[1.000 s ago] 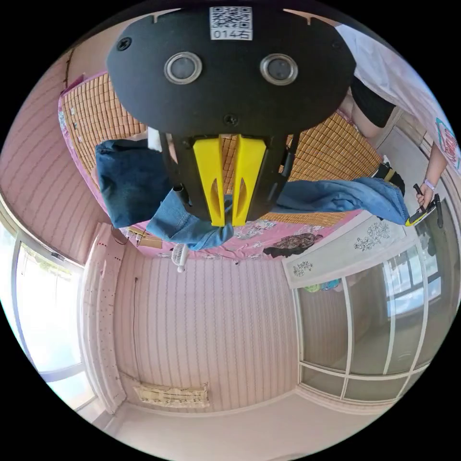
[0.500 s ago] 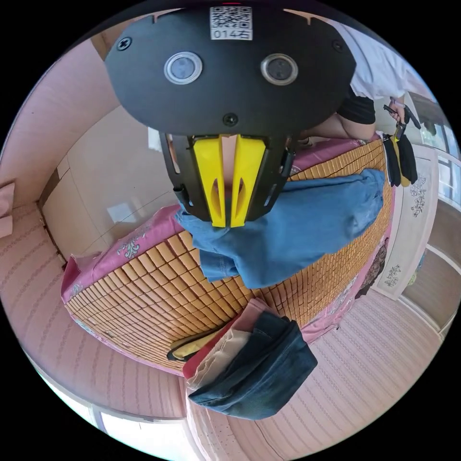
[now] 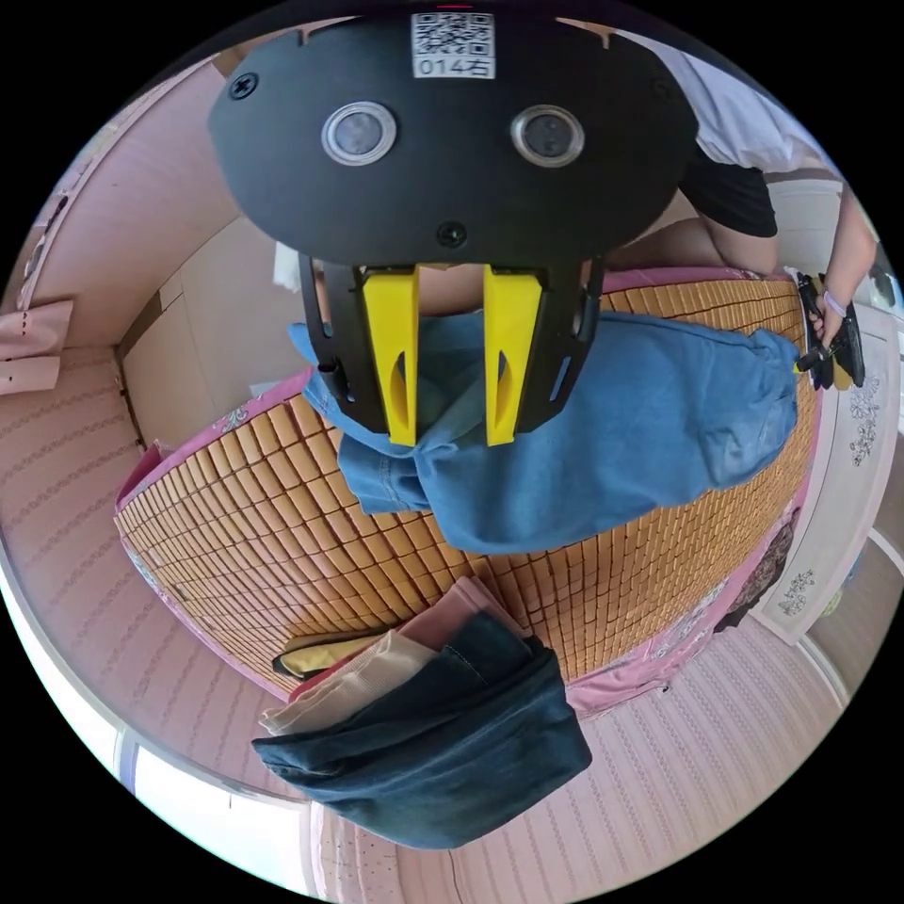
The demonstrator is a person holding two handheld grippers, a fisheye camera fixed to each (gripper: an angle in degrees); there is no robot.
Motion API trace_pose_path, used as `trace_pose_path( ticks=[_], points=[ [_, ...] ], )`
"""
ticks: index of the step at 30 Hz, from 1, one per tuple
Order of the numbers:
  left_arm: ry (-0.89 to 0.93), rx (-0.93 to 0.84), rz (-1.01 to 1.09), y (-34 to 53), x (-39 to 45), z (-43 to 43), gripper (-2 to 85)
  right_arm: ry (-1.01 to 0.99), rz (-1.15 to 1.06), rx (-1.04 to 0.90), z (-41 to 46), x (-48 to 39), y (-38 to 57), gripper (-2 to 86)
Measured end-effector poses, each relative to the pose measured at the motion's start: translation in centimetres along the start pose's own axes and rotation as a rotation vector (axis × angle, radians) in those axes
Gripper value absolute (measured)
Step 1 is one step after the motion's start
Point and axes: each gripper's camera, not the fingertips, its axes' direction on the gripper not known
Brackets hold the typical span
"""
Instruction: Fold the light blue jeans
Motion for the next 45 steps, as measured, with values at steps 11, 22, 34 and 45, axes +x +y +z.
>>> trace_pose_path(
  ticks=[11, 22, 34, 45],
  points=[
    [-0.017, 0.133, 0.003, -3.5, -0.4, -4.2, -0.7, -0.015, -0.112, -0.022, -4.5, -1.2, -4.2, 3.0],
    [0.000, 0.578, -0.138, 4.5, -8.6, -15.2, -1.0, -0.235, -0.313, 0.387, -17.7, -2.1, 1.0, 3.7],
    [0.163, 0.296, -0.425, 14.2, -14.8, -6.4, 0.7, -0.080, -0.215, 0.030, -10.5, -3.6, 1.5, 8.4],
    [0.149, 0.172, -0.200, -3.7, -7.3, -1.7, 9.9, 0.096, -0.381, -0.167, -2.3, -12.4, -3.2, 3.2]
  ],
)
